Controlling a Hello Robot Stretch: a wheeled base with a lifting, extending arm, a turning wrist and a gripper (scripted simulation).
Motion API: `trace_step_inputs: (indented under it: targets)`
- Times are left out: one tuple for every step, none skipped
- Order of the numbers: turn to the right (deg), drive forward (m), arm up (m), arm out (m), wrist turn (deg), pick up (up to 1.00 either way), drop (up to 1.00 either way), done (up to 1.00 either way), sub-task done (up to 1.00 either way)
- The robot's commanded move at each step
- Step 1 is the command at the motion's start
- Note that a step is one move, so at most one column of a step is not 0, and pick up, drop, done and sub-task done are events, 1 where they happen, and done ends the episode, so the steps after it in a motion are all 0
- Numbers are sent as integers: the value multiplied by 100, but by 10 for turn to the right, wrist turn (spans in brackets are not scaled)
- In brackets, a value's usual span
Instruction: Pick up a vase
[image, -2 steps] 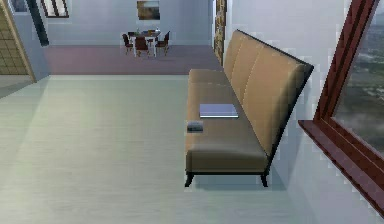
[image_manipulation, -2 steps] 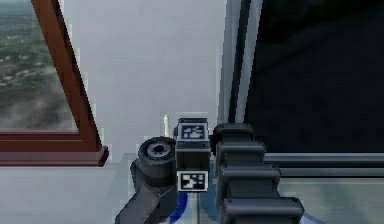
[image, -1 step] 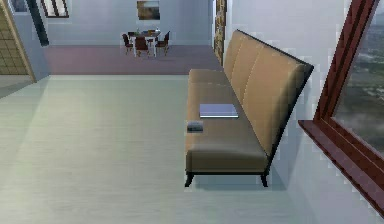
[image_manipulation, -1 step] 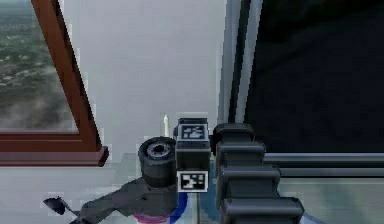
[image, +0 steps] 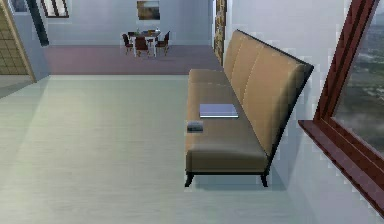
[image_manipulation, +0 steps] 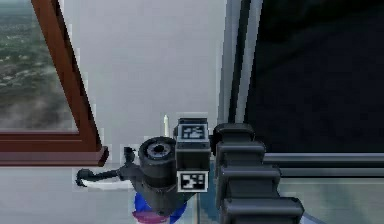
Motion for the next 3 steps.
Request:
trace_step_inputs:
  targets:
    - [0, 0, 0, 0, 330, 0, 0, 0, 0]
    - [0, 0, -30, 0, 0, 0, 0, 0, 0]
    - [0, 0, 0, 0, 0, 100, 0, 0, 0]
